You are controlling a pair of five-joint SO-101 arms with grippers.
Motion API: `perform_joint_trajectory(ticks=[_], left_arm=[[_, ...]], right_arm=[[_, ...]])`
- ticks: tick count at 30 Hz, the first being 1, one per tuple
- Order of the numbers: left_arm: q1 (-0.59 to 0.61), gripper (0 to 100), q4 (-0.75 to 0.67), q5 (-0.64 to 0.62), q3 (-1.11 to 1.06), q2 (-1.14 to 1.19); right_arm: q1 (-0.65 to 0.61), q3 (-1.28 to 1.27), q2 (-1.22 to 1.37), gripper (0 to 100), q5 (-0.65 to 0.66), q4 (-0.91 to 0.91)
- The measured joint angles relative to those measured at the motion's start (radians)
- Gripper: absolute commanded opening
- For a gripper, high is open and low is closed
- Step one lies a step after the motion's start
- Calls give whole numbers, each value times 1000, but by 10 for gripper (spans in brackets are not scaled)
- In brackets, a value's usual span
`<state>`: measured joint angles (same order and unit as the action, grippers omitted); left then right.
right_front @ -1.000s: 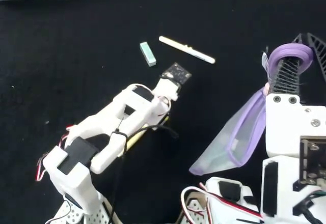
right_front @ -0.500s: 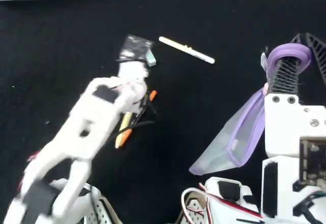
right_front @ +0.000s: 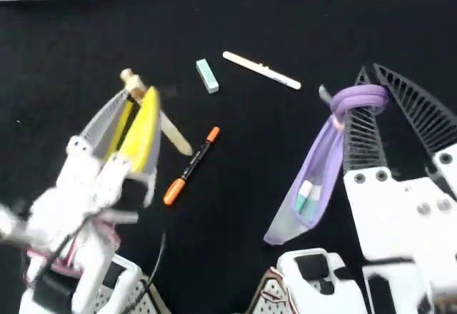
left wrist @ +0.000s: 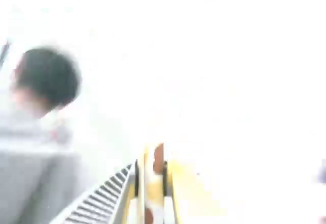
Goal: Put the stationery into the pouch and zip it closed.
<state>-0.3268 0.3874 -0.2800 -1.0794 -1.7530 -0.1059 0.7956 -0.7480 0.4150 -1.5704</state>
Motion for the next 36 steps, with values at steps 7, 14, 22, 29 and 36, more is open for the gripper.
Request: perform_joint_trajectory(ticks=[7,14,22,29,36], left_arm=[[-216,41,-149,-23,-21,0],[-299,39,-172,18,95,144],[-657,29,-109,199,245,345],[-694,29,-195,295,245,411],[-697,29,-265,299,296,387]], right_arm=[[0,3,-2,11,0,0],[0,0,-2,11,0,0],[0,-38,-2,11,0,8],[0,-38,-2,11,0,8],[0,-38,-2,11,0,8]])
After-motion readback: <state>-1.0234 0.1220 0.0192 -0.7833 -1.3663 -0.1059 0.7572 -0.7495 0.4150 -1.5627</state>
